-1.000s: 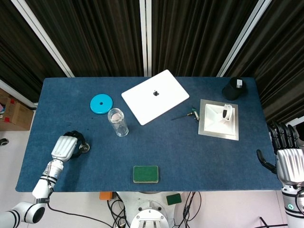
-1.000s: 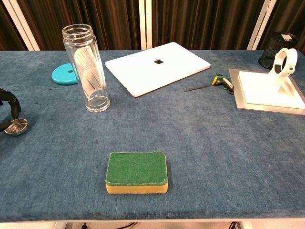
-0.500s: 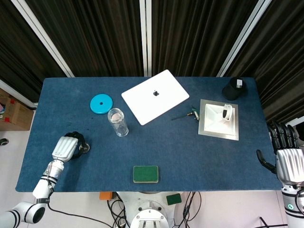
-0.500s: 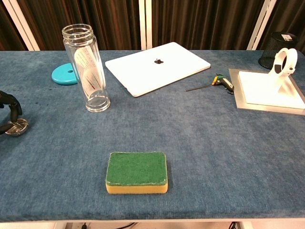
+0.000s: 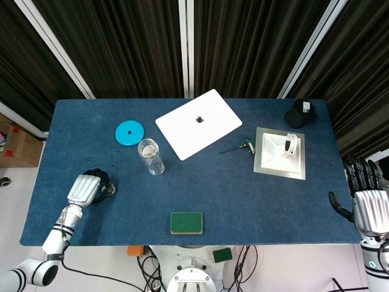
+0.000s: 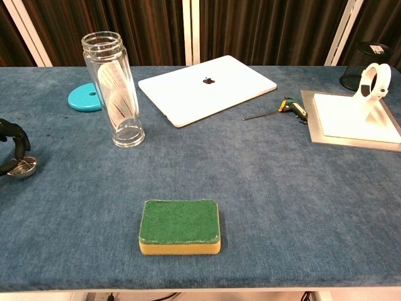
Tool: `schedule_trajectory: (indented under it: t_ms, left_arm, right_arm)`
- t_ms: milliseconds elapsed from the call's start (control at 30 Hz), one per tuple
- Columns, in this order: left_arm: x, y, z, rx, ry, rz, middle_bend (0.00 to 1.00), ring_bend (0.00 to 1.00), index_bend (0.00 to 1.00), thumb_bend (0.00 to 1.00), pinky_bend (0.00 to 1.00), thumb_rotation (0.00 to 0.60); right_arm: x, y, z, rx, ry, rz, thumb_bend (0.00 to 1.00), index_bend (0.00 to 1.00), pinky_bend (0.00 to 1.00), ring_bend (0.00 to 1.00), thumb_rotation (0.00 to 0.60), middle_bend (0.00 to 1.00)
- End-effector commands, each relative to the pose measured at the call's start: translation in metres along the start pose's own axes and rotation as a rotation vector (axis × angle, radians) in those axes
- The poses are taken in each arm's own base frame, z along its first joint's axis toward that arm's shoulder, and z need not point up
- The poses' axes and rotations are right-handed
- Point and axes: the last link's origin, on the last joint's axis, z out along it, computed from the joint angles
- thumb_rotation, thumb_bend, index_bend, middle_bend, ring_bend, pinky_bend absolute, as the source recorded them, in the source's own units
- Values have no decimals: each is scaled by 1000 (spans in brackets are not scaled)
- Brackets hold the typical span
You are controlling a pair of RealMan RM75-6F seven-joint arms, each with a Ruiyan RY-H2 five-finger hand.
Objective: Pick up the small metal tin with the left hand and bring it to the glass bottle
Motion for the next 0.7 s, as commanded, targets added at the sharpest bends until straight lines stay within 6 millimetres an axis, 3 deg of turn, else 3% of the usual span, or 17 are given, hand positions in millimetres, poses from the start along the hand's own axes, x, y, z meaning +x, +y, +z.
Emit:
schedule_trajectory:
  t_ms: [33,200,333,433,700]
  left_arm:
    - [1,0,0,1,2,-18,373,249,585,409,300,600]
    - [13,0,-2,-2,30,-41,373,250,586,411,300,600]
    - [36,-3,-3,-2,77,-69,373,249,587,410,300,600]
    - [62,-7,-3,0,107,-79,373,249,587,412,302,600]
    - [158,-3,10,-22,178,-68,373,249,595,416,309,600]
  right_arm:
    - [0,0,0,0,-1,0,327,0,0,0,600,0]
    - [1,-1,1,3,4,2,326,0,0,0,600,0]
    - [2,-2,2,7,7,2,327,0,0,0,600,0]
    - [3,-2,1,9,9,2,327,0,0,0,600,0]
    - [1,-3,1,14,3,0,327,0,0,0,600,0]
